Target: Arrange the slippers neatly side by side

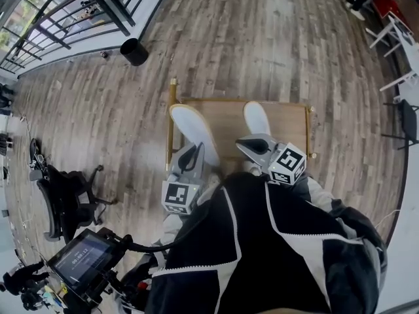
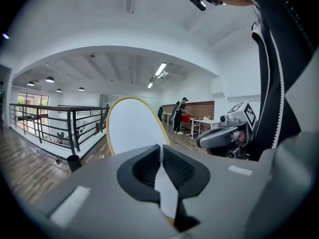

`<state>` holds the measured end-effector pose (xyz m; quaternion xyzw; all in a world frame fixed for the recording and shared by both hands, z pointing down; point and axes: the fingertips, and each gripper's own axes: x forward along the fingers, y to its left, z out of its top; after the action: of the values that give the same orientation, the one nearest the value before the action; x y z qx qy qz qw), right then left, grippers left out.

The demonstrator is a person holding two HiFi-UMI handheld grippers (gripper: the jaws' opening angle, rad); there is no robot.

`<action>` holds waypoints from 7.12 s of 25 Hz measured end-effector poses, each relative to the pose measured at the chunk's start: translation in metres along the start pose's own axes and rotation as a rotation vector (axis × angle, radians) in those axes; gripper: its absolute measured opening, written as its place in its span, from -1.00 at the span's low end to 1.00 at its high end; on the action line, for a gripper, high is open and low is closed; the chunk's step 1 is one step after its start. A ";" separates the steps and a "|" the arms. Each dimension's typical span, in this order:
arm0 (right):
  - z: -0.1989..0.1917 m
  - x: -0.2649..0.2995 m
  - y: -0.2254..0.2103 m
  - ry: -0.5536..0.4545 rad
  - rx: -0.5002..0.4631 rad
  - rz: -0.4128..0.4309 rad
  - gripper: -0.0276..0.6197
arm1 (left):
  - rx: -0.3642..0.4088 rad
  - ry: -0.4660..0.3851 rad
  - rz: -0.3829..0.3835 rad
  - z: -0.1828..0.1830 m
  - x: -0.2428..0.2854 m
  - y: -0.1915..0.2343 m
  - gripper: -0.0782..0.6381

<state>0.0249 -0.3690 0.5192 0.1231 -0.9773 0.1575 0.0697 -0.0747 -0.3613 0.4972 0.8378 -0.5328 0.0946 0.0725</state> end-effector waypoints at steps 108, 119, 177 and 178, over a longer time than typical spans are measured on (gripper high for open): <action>-0.035 0.020 -0.017 0.093 0.064 -0.259 -0.53 | -0.251 -0.149 -0.526 0.044 -0.025 -0.007 -0.73; -0.166 -0.022 -0.157 0.415 0.224 -0.597 -0.16 | -0.259 -0.122 -0.457 0.032 -0.027 -0.002 -0.73; 0.041 -0.036 0.013 -0.062 -0.147 -0.548 -0.83 | -0.229 -0.080 -0.529 0.017 -0.010 -0.013 -0.73; 0.044 -0.037 0.017 -0.068 -0.161 -0.547 -0.83 | -0.227 -0.082 -0.531 0.018 -0.009 -0.014 -0.73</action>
<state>0.0519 -0.3599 0.4668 0.3814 -0.9190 0.0504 0.0862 -0.0646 -0.3513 0.4777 0.9376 -0.3044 -0.0219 0.1666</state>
